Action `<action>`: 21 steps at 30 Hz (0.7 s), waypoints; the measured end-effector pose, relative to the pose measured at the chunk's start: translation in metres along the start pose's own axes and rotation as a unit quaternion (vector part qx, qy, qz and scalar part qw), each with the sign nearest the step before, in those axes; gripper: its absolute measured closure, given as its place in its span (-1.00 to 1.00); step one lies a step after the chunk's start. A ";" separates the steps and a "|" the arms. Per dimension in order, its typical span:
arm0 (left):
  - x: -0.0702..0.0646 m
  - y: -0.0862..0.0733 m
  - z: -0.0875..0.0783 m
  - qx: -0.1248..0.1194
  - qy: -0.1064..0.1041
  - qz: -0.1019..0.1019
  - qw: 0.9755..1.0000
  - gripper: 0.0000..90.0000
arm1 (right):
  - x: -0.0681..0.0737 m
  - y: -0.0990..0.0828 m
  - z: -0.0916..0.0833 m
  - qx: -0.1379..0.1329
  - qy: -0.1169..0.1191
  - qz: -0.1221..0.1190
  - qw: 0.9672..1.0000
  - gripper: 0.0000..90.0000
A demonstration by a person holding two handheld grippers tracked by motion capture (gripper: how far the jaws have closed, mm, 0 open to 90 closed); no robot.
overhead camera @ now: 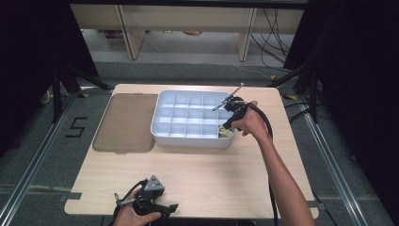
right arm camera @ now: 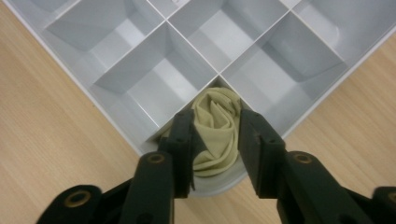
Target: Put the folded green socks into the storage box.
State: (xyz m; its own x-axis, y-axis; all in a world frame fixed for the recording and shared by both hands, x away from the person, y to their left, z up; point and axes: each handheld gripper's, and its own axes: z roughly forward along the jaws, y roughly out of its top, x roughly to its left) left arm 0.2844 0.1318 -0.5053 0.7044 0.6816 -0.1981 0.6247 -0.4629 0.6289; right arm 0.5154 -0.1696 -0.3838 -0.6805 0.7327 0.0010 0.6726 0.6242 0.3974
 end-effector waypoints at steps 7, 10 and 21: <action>-0.001 0.000 0.000 0.005 0.001 -0.001 1.000 -0.49 | 0.005 -0.011 -0.024 -0.015 0.010 -0.004 1.000 0.31; -0.001 0.000 0.001 0.003 0.001 -0.004 1.000 -0.49 | 0.007 -0.017 -0.032 -0.018 0.014 -0.004 1.000 0.22; 0.001 0.000 0.001 -0.001 0.000 -0.006 1.000 -0.49 | 0.021 -0.045 -0.051 -0.033 0.030 -0.036 0.998 0.02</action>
State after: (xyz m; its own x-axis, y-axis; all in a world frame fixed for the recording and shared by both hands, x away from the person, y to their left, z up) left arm 0.2854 0.1316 -0.5067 0.6973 0.6867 -0.2054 0.6318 -0.4535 0.6286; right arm 0.4560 -0.1961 -0.3545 -0.7440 0.6676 0.0254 0.6023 0.6537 0.4582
